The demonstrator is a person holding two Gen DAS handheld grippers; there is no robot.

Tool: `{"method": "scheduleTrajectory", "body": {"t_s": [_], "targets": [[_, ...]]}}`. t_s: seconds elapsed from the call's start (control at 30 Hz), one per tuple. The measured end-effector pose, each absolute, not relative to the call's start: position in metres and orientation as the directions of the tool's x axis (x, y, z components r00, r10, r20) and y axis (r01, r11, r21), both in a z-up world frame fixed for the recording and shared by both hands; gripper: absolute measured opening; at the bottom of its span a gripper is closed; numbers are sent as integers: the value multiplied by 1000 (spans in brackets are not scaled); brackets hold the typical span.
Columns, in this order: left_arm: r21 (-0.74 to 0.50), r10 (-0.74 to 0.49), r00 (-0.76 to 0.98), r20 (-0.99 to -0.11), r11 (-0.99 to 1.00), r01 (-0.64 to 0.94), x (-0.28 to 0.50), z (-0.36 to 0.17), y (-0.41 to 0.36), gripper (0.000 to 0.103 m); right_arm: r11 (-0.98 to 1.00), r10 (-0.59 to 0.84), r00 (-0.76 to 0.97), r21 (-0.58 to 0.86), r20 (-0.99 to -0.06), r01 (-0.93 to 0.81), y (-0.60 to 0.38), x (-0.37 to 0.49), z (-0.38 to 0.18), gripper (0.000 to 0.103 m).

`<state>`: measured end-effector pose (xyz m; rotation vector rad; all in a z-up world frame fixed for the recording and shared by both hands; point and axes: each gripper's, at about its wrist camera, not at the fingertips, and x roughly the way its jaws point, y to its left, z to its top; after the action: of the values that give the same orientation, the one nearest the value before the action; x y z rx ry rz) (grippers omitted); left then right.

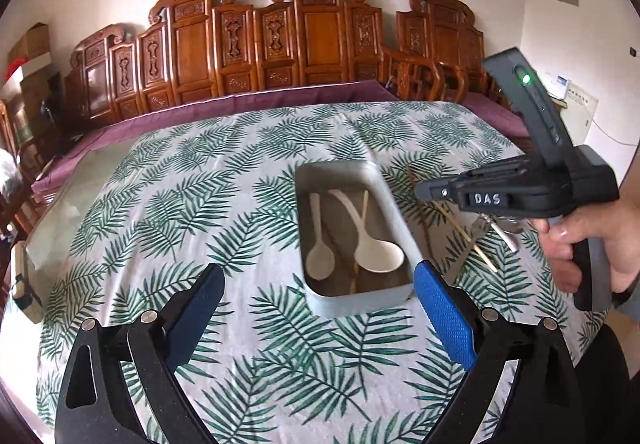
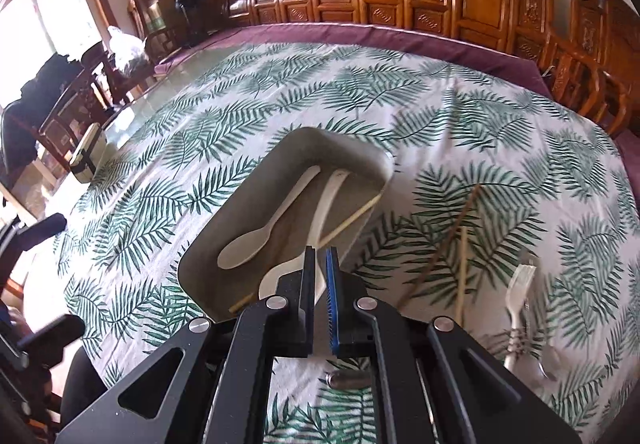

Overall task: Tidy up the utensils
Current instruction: 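Move the left tool over the utensil pile and grasp a steel fork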

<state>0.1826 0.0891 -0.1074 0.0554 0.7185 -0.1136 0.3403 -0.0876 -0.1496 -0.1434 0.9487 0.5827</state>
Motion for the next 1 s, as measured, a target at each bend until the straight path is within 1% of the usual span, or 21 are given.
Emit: {"method": "scheduleTrajectory", "body": {"t_s": [0.27,0.6,0.7,1.0], "targets": [[24,-101,750,-654,988,154,176,-108,72,92,871,379,486,125,-788,-476,-146,304,-140,8],[53,-109,734,-671,980,194,177,-120,47,92,915,318,522,111,-792,-389,-223,268,-157,8],[56,-114,723,-681,977,207,183,-125,34,92,921,306,530,105,-791,-375,-242,263,-162,17],[72,-158,696,-700,955,289,203,-127,-26,92,930,319,550,143,-772,-338,-281,256,-167,18]]}}
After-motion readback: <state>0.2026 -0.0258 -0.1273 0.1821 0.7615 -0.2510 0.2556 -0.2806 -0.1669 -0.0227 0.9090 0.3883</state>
